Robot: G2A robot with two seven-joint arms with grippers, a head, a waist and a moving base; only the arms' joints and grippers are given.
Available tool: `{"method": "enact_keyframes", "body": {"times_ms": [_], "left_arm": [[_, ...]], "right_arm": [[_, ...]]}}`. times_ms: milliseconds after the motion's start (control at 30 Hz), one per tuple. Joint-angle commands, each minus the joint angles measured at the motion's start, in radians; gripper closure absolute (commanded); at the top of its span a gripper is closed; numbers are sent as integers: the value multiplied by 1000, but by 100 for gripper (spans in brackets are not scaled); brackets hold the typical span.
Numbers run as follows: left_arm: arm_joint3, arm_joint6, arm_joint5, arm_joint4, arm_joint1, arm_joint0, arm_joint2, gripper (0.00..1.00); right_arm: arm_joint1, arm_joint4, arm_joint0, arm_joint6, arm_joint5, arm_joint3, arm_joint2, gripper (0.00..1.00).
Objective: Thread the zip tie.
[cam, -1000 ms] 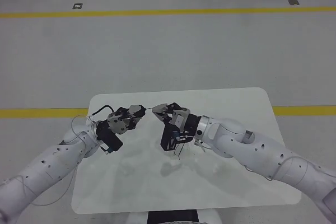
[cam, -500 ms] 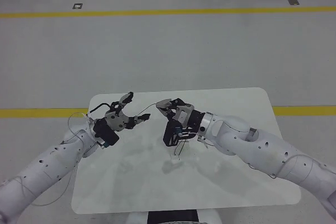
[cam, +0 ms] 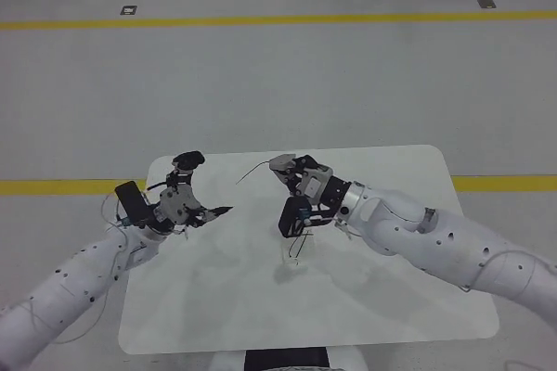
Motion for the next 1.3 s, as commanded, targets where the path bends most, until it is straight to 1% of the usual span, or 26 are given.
{"method": "enact_keyframes", "body": {"times_ms": [0, 167, 200, 233, 267, 300, 367, 400, 433, 500, 533, 600, 633, 667, 733, 767, 900, 967, 1033, 1067, 1100, 1133, 1167, 1200, 1233, 1267], "left_arm": [[1, 0, -1, 2, 0, -1, -1, 0], [1, 0, -1, 2, 0, -1, -1, 0], [0, -12, -1, -25, -2, 6, 0, 0], [-8, -33, -1, -83, -5, 17, 4, 0], [-18, -70, -1, -157, -6, 29, 18, 0], [-42, -101, -1, -221, -5, 27, 34, 0], [-104, -109, -1, -388, 0, 37, 73, 0], [-130, -130, -1, -441, 7, 30, 92, 0], [-162, -159, -1, -516, 18, 23, 117, 0], [-200, -186, -1, -606, 36, 5, 143, 0], [-232, -216, -1, -682, 47, -3, 163, 0], [-263, -262, -1, -743, 66, -23, 184, 0], [-288, -298, -1, -798, 77, -31, 199, 0], [-297, -313, -1, -817, 86, -42, 202, 0], [-318, -330, -1, -859, 101, -51, 216, 0], [-324, -352, -1, -862, 111, -61, 224, 0], [-335, -393, -1, -886, 140, -82, 259, 0], [-329, -405, -1, -885, 153, -95, 276, 0], [-321, -393, -1, -863, 166, -111, 296, 0], [-306, -384, -1, -838, 171, -121, 304, 0], [-279, -366, -1, -784, 178, -134, 318, 0], [-263, -341, -1, -753, 182, -141, 331, 0], [-232, -312, -1, -705, 186, -153, 341, 0], [-202, -278, -1, -648, 188, -163, 354, 0], [-166, -222, -1, -581, 187, -176, 371, 0], [-135, -186, -1, -534, 185, -187, 383, 0]], "right_arm": [[0, 0, 0, 0, -1, 0, 1, 100], [0, 0, 0, 0, -1, 0, 1, 100], [0, 0, 0, 0, -10, 5, 4, 100], [0, 0, 9, -1, -24, 13, 4, 100], [1, 0, 25, -1, -19, 22, 1, 100], [2, 0, 33, -10, -3, 27, 1, 100], [4, 0, 38, -30, 23, 37, 1, 100], [6, 0, 36, -39, 33, 40, 1, 100], [8, 0, 38, -51, 49, 45, 1, 100], [12, 0, 38, -64, 61, 51, 1, 100], [15, 0, 37, -71, 66, 53, 1, 100], [19, 0, 36, -81, 71, 56, 1, 100], [21, 0, 35, -85, 71, 58, 1, 100], [22, 0, 35, -87, 74, 59, 1, 100], [25, 0, 36, -92, 75, 61, 1, 100], [27, 0, 38, -94, 78, 62, 1, 100], [33, 0, 38, -99, 82, 65, 1, 100], [36, 0, 37, -100, 81, 64, 1, 100], [39, 0, 35, -100, 79, 65, 1, 100], [40, 0, 34, -100, 78, 64, 1, 100], [41, 0, 33, -99, 76, 63, 1, 100], [41, 0, 32, -98, 75, 63, 1, 100], [42, 0, 31, -98, 75, 63, 1, 100], [42, 0, 30, -97, 75, 62, 1, 100], [43, 0, 29, -96, 77, 62, 1, 100], [43, 0, 28, -96, 79, 63, 1, 100]]}}
